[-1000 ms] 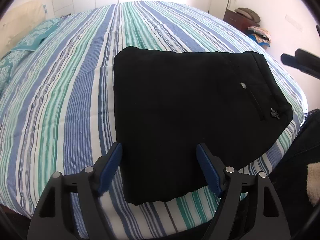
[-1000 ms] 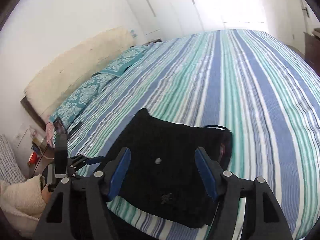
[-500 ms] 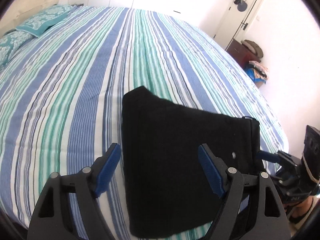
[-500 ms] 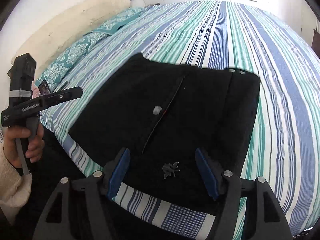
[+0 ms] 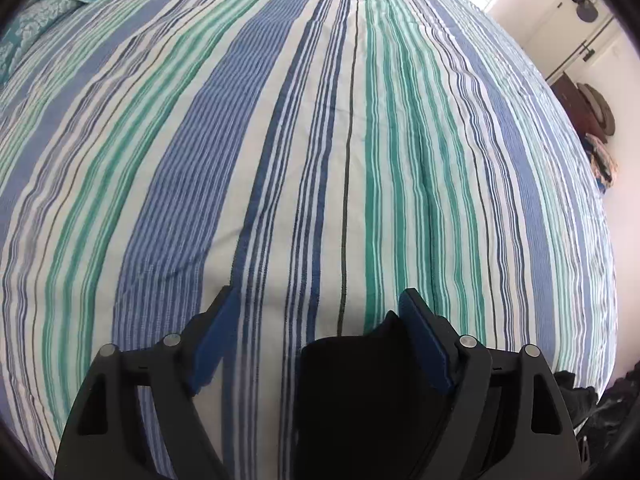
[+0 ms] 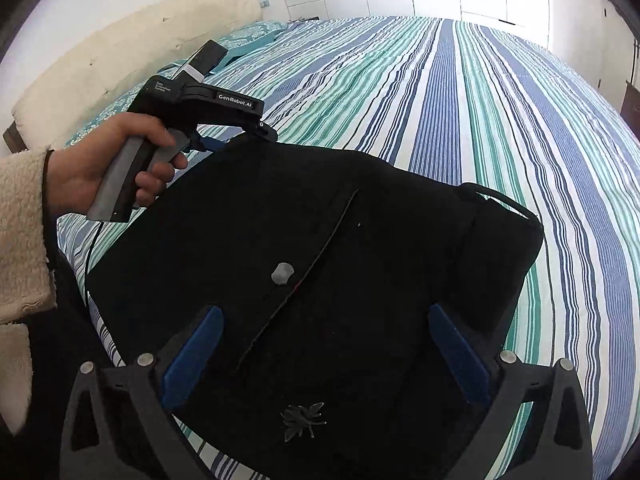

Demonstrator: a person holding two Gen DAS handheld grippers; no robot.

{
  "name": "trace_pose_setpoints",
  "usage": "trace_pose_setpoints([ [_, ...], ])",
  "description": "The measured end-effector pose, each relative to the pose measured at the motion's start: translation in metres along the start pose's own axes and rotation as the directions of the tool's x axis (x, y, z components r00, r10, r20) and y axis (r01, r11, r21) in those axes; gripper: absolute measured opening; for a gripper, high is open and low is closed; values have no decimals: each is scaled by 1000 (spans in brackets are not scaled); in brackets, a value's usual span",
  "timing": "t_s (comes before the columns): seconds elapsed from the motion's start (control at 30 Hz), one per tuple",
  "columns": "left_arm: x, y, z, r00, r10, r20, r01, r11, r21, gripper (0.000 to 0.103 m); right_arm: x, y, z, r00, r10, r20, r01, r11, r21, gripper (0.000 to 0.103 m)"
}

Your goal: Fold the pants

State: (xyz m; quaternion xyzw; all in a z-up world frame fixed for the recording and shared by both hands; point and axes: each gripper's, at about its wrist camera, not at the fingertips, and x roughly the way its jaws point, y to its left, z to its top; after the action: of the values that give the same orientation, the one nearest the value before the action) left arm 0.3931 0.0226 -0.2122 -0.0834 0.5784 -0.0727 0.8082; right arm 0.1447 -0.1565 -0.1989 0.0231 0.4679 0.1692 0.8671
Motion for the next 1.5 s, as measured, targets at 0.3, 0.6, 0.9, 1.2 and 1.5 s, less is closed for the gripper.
trace_pose_setpoints([
  [0.3, -110, -46, -85, 989, -71, 128, 35, 964, 264, 82, -64, 9, 6, 989, 40, 144, -35, 999, -38, 102],
  [0.6, -105, -82, -205, 986, 73, 149, -125, 918, 376, 82, -34, 33, -37, 992, 50, -118, -59, 995, -78, 98],
  [0.9, -149, -87, -212, 980, 41, 194, -104, 939, 328, 83, -87, 34, -32, 999, -22, 29, 23, 999, -44, 98],
  [1.2, -160, -71, -207, 982, 1, 190, -65, 941, 331, 83, -103, 30, -26, 997, -47, 62, 49, 998, -37, 98],
  [1.5, -117, 12, -145, 964, -266, -5, 264, 954, 142, 82, -73, -128, -38, 968, 232, 95, -246, 803, 543, 98],
])
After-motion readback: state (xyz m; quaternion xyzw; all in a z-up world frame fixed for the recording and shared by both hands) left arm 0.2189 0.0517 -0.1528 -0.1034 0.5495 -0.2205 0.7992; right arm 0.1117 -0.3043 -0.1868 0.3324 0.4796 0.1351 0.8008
